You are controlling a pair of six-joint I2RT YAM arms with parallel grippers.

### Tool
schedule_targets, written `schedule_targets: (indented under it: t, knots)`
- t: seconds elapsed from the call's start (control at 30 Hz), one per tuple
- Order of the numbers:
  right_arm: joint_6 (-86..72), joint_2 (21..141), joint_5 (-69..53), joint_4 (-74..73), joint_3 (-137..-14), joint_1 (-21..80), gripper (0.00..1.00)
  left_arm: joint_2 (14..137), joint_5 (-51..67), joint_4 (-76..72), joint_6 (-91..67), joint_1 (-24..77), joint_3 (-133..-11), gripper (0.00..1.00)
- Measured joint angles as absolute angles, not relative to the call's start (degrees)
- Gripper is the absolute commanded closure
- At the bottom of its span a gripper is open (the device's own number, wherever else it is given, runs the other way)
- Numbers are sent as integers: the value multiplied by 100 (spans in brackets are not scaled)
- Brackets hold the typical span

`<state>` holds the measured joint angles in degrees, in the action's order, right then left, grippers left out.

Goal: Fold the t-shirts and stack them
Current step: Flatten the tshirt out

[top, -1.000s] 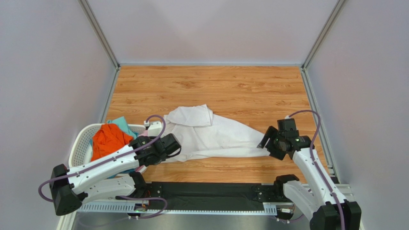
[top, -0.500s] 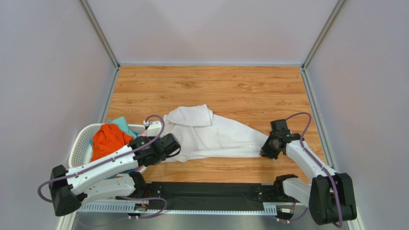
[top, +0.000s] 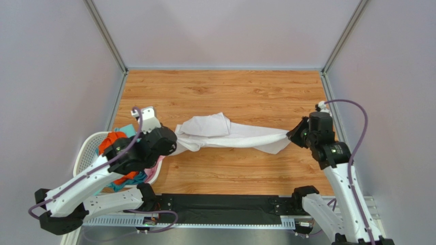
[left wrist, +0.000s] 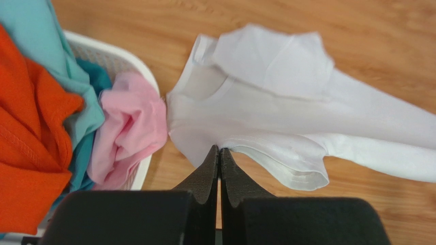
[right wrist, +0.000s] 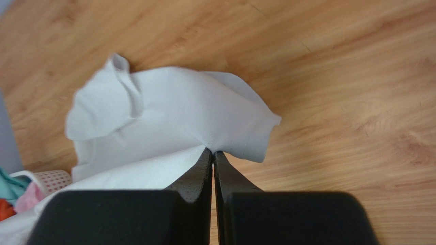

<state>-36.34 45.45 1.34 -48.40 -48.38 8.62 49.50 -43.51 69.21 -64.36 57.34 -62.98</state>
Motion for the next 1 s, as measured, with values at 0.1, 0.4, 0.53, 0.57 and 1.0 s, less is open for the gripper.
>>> schedule_targets:
  t: [0.1,0.4,0.53,0.57,1.0]
  knots:
    - [-3518,4226,143,-5109,-5835,862,100,4672,-4510,6720,-5892,5734,-7052,100]
    - [-3291,3898,-119,-5826,-7701,862,100,3586,-4215,5478,-4425,5734,-7837,100]
    - [-3253,3887,-204,-5999,-7432,862,100,3557,-4359,5345,-4381,5730,-7494,100]
    - [-3249,3916,-213,-5994,-7293,862,100,3616,-4449,5393,-4460,5730,-7354,100]
    - [-2967,7684,-578,-4550,-5483,862,97,6097,-4134,5443,-5452,4305,-5116,100]
